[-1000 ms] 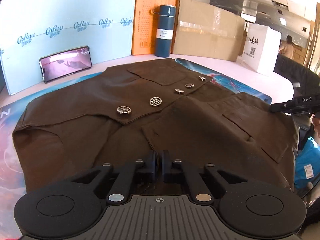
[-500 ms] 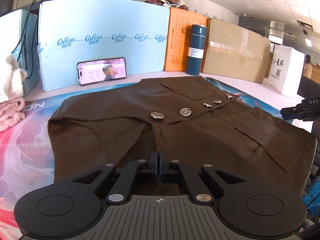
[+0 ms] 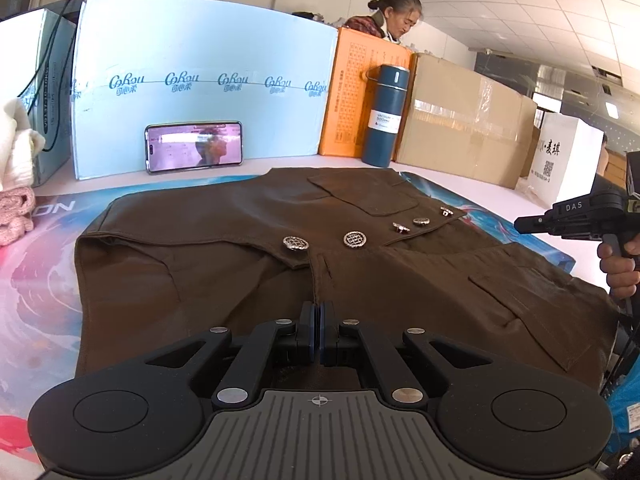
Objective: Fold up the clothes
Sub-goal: 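Grasp the jacket hem with the left gripper and lift it toward the collar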
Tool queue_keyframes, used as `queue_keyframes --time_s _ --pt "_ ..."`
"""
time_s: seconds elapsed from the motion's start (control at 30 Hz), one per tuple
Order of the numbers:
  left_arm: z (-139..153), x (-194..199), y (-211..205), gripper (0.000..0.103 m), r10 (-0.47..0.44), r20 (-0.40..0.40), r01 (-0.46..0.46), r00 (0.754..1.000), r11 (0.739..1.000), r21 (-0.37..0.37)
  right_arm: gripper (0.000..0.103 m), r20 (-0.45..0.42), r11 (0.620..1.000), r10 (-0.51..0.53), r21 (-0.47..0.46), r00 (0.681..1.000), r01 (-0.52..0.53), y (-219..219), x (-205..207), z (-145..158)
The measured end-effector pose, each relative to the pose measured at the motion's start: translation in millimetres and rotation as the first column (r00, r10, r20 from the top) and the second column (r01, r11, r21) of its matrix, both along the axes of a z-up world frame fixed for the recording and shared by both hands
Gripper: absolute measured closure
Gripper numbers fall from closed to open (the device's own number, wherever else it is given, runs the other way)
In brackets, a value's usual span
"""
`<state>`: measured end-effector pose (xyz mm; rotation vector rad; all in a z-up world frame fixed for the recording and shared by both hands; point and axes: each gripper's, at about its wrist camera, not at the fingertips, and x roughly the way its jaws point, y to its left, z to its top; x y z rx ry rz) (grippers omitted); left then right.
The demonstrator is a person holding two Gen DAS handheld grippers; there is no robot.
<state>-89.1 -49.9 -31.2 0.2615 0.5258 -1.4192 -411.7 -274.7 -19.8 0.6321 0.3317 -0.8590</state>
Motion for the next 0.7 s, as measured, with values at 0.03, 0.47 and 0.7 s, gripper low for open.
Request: queue_keyframes --time_s 0.03,0.47,0.7 --pt "-0.8 0.6 -0.1 0.102 0.016 0.007 -0.016 1.000 1.000 0.009 0.102 -0.015 1.000 -0.001 -0.001 1.000 0.001 -4.8 4.0 -0.8" --pt "-5.3 3.1 6.9 0.097 0.134 0.116 -0.137 0.984 0.990 0.017 0.043 -0.076 0.996 0.025 -0.088 0.997 -0.032 18.7 -11.3 5.1" --pt "10.5 -26.3 36.0 0.016 -0.065 0.231 0.097 0.971 0.986 -0.132 0.017 -0.124 0.956 0.154 -0.231 0.980 -0.179 67.9 -37.2 9.8"
